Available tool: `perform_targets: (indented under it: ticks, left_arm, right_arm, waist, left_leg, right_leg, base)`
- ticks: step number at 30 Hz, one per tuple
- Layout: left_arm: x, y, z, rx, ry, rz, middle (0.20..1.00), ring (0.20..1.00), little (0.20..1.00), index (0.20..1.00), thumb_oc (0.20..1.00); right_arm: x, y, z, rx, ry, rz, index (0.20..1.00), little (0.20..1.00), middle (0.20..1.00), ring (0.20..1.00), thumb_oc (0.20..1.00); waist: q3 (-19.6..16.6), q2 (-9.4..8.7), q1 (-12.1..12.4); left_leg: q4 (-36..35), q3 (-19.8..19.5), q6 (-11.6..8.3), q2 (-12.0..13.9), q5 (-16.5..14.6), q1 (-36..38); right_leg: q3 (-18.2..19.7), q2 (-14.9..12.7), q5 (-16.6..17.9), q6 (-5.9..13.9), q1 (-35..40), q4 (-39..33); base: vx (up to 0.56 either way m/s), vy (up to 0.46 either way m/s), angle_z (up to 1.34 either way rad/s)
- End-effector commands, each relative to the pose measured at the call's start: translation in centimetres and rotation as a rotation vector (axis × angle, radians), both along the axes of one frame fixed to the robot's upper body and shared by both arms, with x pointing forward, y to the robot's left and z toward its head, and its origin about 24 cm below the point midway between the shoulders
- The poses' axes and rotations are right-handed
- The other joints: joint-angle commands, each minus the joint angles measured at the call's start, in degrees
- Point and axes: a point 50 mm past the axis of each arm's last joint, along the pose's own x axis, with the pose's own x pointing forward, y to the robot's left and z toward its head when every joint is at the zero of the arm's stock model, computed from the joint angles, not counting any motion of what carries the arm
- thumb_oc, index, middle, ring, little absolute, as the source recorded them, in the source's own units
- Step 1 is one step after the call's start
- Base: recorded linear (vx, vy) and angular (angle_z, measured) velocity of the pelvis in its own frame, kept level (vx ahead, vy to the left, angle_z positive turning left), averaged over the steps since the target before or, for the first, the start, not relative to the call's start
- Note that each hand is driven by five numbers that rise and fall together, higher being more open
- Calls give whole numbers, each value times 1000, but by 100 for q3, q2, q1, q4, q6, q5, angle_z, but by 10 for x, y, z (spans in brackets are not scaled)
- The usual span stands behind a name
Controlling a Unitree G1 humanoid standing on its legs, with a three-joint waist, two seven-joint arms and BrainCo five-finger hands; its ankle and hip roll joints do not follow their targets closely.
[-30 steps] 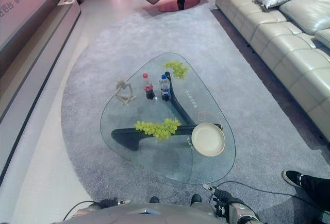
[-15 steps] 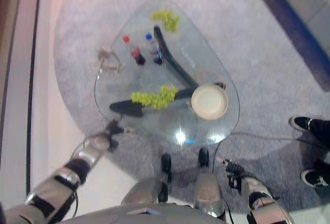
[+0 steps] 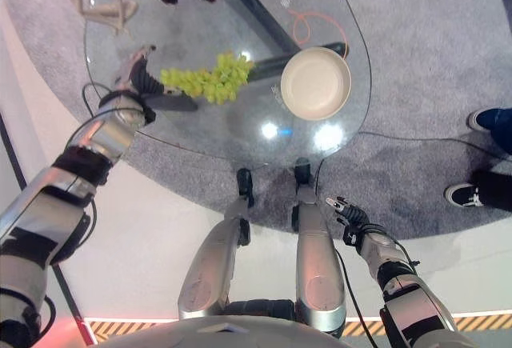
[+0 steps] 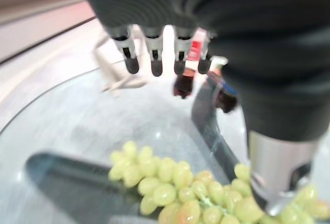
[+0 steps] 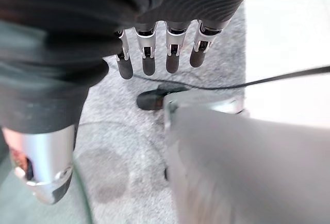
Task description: Pick up fruits into the plate
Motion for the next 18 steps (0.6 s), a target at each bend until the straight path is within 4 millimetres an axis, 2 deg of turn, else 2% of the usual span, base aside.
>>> perform_targets:
  ticks: [1, 9, 18]
  left_arm:
    - [-3, 22, 19, 121, -58, 113, 1000, 1000, 1000, 1000, 1000]
    - [4, 16, 32, 224, -94, 179, 1000, 1000, 1000, 1000, 1000]
    - [12, 15, 32, 338, 66, 250, 1000, 1000, 1000, 1000, 1000]
  right_arm:
    - [-8, 17, -7, 61, -16, 0, 1000, 1000, 1000, 1000, 1000]
    - [-3, 22, -1, 77, -61, 4, 1000, 1000, 1000, 1000, 1000]
    - [4, 23, 6, 109, -109, 15, 1000, 1000, 1000, 1000, 1000]
  waist:
    - [-268, -303, -83]
    - [-268, -403, -280]
    - [-268, -513, -500]
  left_leg:
    - [723, 65, 390, -284, -552, -508]
    - [1143, 171, 356, -295, -663, -1110]
    - [1462, 271, 297, -296, -728, -1626]
  right_leg:
    - [251, 279, -256, 37, -458, 600]
    - [353, 391, -277, 29, -1039, 896]
    - [445, 430, -185, 19, -1515, 1011]
  base:
    - [-28, -63, -4]
    - [-1, -41, -9]
    - [-10, -25, -9]
